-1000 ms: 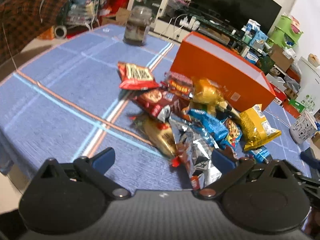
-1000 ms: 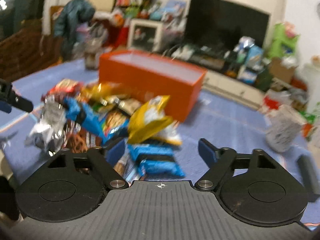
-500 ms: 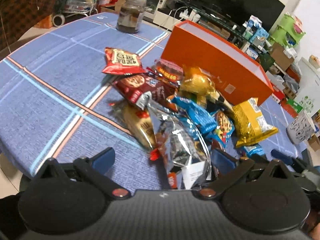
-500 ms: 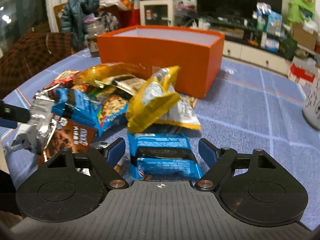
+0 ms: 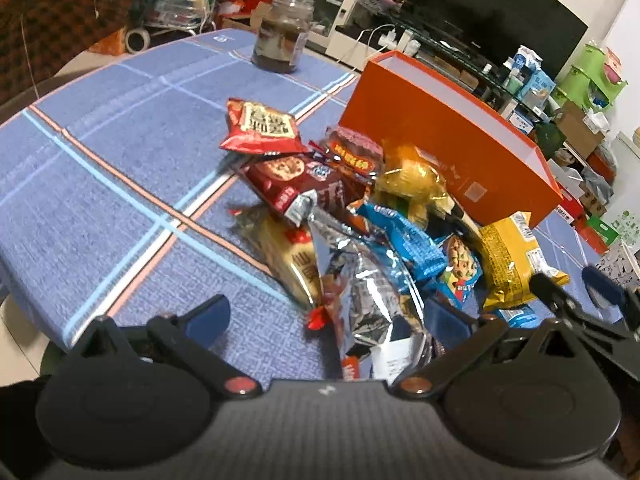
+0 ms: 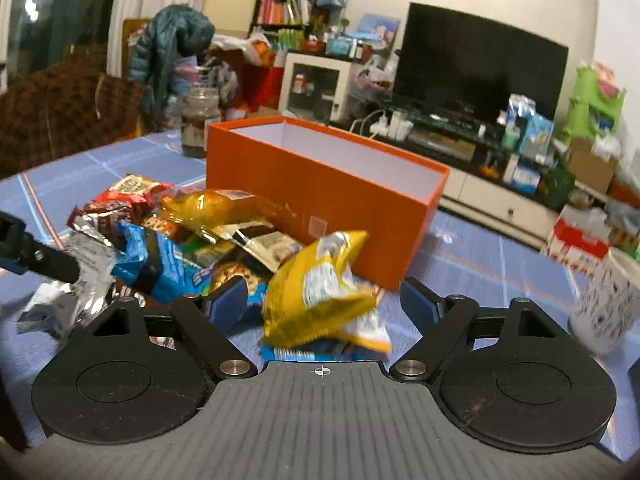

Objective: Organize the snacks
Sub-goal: 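Grasp the yellow chip bag with the right tool while the left tool grasps the silver foil bag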

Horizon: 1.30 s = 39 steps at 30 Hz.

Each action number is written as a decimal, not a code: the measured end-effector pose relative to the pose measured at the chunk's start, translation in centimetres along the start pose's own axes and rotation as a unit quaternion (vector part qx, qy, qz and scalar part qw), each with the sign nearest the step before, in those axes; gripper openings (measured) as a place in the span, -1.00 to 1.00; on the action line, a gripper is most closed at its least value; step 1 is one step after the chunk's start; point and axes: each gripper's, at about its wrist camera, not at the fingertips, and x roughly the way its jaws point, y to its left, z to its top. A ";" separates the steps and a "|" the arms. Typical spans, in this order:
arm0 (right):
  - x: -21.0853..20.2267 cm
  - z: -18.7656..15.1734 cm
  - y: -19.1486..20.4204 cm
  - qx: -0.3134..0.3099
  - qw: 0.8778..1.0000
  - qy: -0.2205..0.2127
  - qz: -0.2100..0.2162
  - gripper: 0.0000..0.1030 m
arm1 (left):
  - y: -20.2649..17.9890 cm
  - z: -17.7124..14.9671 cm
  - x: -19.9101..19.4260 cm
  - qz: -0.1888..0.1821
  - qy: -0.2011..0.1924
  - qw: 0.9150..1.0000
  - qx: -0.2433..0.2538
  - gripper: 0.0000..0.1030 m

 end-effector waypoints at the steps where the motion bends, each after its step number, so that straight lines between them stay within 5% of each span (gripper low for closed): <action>1: 0.6 0.5 0.5 -0.013 1.000 0.004 -0.005 0.49 | -0.1 0.0 0.1 0.001 0.000 1.000 0.000 0.98; 6: 3.6 1.4 2.4 -0.071 0.997 0.031 -0.024 0.35 | -0.1 -0.2 0.3 0.007 -0.002 1.000 0.001 0.98; 20: 6.6 0.2 2.7 -0.075 0.995 0.069 -0.004 0.23 | -0.7 0.1 2.1 0.001 0.032 0.999 -0.021 0.88; 39: 6.4 0.4 3.8 -0.102 0.993 0.054 -0.036 0.48 | -0.1 0.8 0.9 0.072 -0.008 0.996 0.056 0.98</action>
